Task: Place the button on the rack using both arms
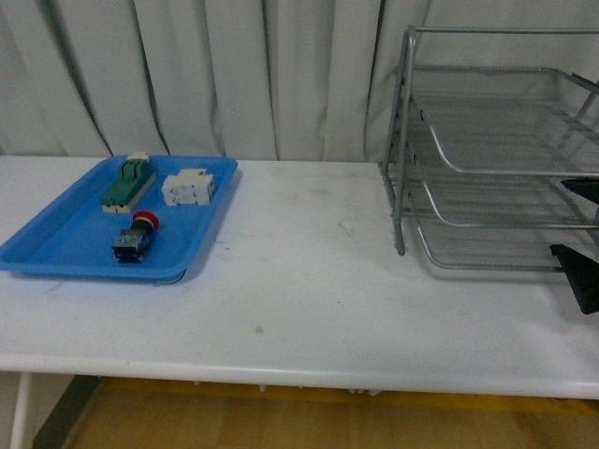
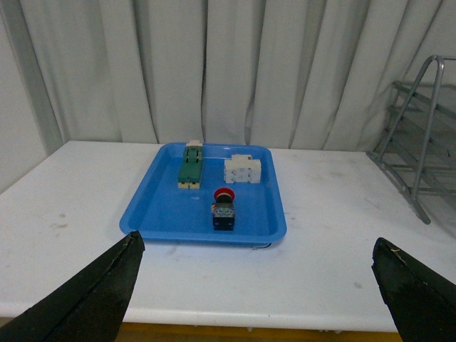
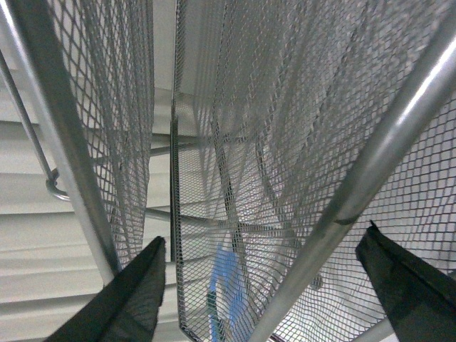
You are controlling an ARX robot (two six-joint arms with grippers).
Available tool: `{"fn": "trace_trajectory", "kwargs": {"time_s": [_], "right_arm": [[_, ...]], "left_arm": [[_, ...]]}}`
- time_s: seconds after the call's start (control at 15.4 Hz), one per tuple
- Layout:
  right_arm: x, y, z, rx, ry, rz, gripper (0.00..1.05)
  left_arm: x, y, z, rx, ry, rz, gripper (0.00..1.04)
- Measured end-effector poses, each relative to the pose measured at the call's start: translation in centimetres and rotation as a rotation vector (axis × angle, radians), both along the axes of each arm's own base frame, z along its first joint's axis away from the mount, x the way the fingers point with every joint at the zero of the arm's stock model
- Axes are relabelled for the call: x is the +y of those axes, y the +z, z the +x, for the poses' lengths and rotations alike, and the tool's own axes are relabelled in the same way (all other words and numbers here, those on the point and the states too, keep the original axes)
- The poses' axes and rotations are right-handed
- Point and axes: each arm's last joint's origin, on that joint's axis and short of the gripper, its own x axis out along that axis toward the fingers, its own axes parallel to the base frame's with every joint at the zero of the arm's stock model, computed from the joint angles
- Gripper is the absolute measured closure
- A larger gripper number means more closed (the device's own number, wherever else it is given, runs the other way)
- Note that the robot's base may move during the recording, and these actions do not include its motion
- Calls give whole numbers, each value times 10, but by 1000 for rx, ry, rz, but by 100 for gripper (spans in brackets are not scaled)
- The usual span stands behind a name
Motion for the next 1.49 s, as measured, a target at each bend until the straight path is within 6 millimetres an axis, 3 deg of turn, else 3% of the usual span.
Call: {"fn": "trace_trajectory", "kwargs": {"time_s": [0.26, 0.32, 0.39, 0.45, 0.84, 1.23, 1.49], "right_arm": [[4, 2, 10, -30, 7, -19, 62], [6, -3, 12, -19, 4, -24, 86], [5, -4, 12, -10, 0, -17, 96], [5, -5, 11, 5, -7, 34, 101], [4, -8, -9, 47, -42, 58, 101], [0, -4, -85, 177, -73, 47, 101], [3, -3, -106, 216, -72, 37, 101]], "left_arm": [[0, 0, 0, 0, 0, 0, 7], [0, 0, 0, 0, 0, 0, 7], [0, 0, 0, 0, 0, 0, 7], [0, 0, 0, 0, 0, 0, 7], [0, 0, 0, 0, 0, 0, 7], [0, 0, 0, 0, 0, 0, 7], [0, 0, 0, 0, 0, 0, 7]]}}
